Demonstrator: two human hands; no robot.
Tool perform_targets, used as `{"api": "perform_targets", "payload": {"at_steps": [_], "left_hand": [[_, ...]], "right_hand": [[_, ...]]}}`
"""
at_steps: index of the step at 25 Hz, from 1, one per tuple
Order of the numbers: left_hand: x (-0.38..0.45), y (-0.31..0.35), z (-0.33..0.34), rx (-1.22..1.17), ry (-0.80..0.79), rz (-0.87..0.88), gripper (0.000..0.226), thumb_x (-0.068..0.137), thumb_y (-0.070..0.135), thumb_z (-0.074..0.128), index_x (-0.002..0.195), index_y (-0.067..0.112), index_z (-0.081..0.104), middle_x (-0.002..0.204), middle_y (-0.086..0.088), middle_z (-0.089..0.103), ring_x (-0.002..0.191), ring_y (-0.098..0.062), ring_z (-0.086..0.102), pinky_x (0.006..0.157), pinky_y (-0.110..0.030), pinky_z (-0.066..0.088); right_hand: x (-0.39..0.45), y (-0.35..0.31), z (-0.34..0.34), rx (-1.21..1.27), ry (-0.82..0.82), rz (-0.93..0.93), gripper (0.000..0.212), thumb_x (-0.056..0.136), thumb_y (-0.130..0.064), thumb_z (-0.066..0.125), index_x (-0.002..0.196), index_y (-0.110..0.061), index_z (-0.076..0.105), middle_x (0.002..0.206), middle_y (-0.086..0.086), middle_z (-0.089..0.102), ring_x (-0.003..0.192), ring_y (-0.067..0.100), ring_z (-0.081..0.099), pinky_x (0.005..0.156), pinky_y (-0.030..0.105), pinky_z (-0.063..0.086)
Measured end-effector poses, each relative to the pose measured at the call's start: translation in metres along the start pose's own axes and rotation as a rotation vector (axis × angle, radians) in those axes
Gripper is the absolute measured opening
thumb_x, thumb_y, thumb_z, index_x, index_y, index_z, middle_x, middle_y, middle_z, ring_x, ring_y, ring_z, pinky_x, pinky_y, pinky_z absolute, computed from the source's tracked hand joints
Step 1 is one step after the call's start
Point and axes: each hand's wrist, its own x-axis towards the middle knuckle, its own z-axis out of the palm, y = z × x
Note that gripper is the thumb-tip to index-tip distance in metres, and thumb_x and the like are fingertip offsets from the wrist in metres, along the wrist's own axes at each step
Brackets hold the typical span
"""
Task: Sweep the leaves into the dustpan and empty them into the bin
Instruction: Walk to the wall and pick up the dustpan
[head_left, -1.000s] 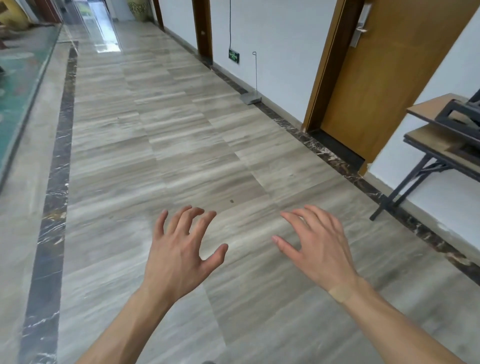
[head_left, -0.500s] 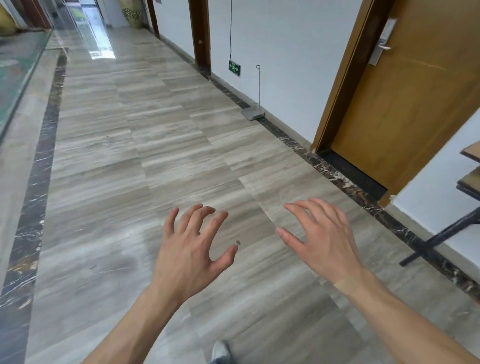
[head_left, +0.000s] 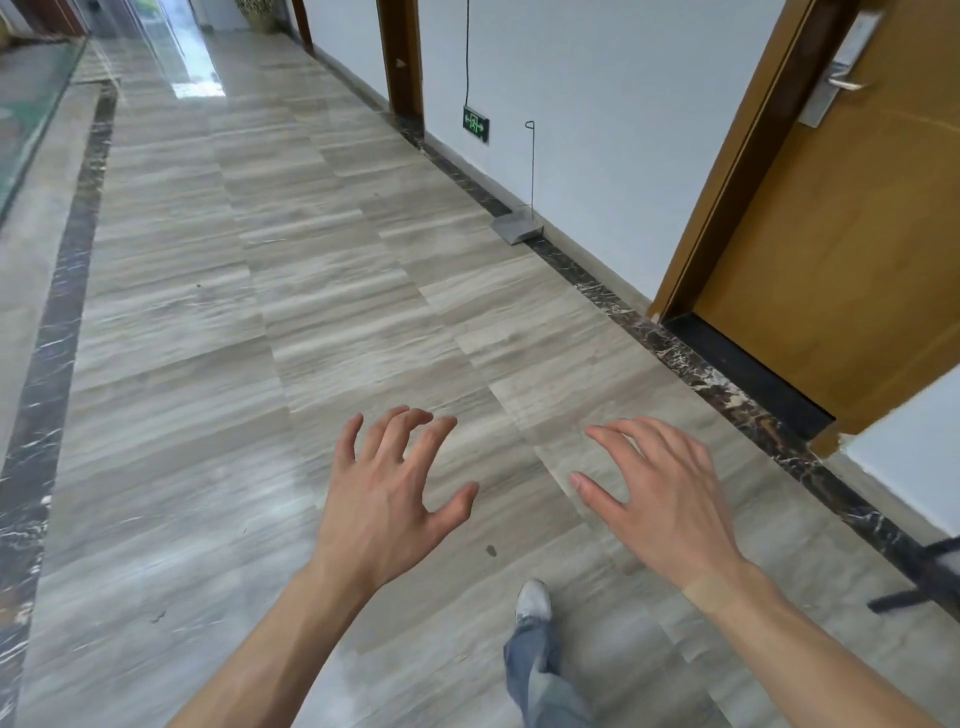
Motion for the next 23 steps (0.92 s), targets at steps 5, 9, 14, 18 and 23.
{"api": "perform_targets", "payload": {"at_steps": [5,9,14,18,23], "left_hand": [[0.135,-0.013,0.059,0.0,-0.014,-0.045,0.061,0.081,0.065,0.049,0.129,0.027,0.052,0.126,0.002,0.056,0.125,-0.02,0.048,0.11,-0.052,0.026],[0.231,-0.015,0.09,-0.009,-0.025,-0.045,0.061,0.081,0.064,0.05,0.131,0.028,0.05,0.128,0.003,0.055,0.126,-0.02,0.048,0.11,-0.053,0.026],[0.335,-0.038,0.129,-0.037,-0.02,-0.067,0.061,0.082,0.064,0.048,0.132,0.029,0.047,0.127,0.004,0.053,0.122,-0.019,0.049,0.11,-0.051,0.026],[0.415,-0.067,0.173,-0.05,-0.027,-0.065,0.062,0.083,0.064,0.046,0.133,0.028,0.047,0.128,0.003,0.053,0.121,-0.019,0.05,0.111,-0.05,0.026],[0.53,-0.11,0.236,-0.077,-0.018,-0.08,0.062,0.083,0.064,0.047,0.133,0.026,0.048,0.128,0.002,0.053,0.119,-0.02,0.051,0.109,-0.051,0.027]], "right_hand": [[0.13,0.068,0.05,0.054,0.007,-0.007,0.052,0.087,-0.061,0.048,0.126,-0.028,0.06,0.125,-0.007,0.059,0.122,0.017,0.051,0.1,0.036,0.036],[0.209,0.114,0.072,0.044,0.002,-0.024,0.052,0.086,-0.06,0.047,0.125,-0.028,0.061,0.127,-0.004,0.059,0.121,0.018,0.051,0.099,0.038,0.037],[0.3,0.166,0.103,0.054,-0.032,0.034,0.052,0.086,-0.06,0.049,0.125,-0.027,0.061,0.128,-0.004,0.058,0.123,0.016,0.05,0.099,0.038,0.036],[0.376,0.194,0.142,0.049,-0.032,0.057,0.053,0.087,-0.061,0.045,0.125,-0.027,0.062,0.127,-0.004,0.059,0.122,0.017,0.05,0.099,0.038,0.037],[0.504,0.222,0.195,0.042,-0.053,0.046,0.052,0.087,-0.06,0.051,0.127,-0.028,0.06,0.129,-0.005,0.057,0.124,0.016,0.049,0.1,0.038,0.036]]}}
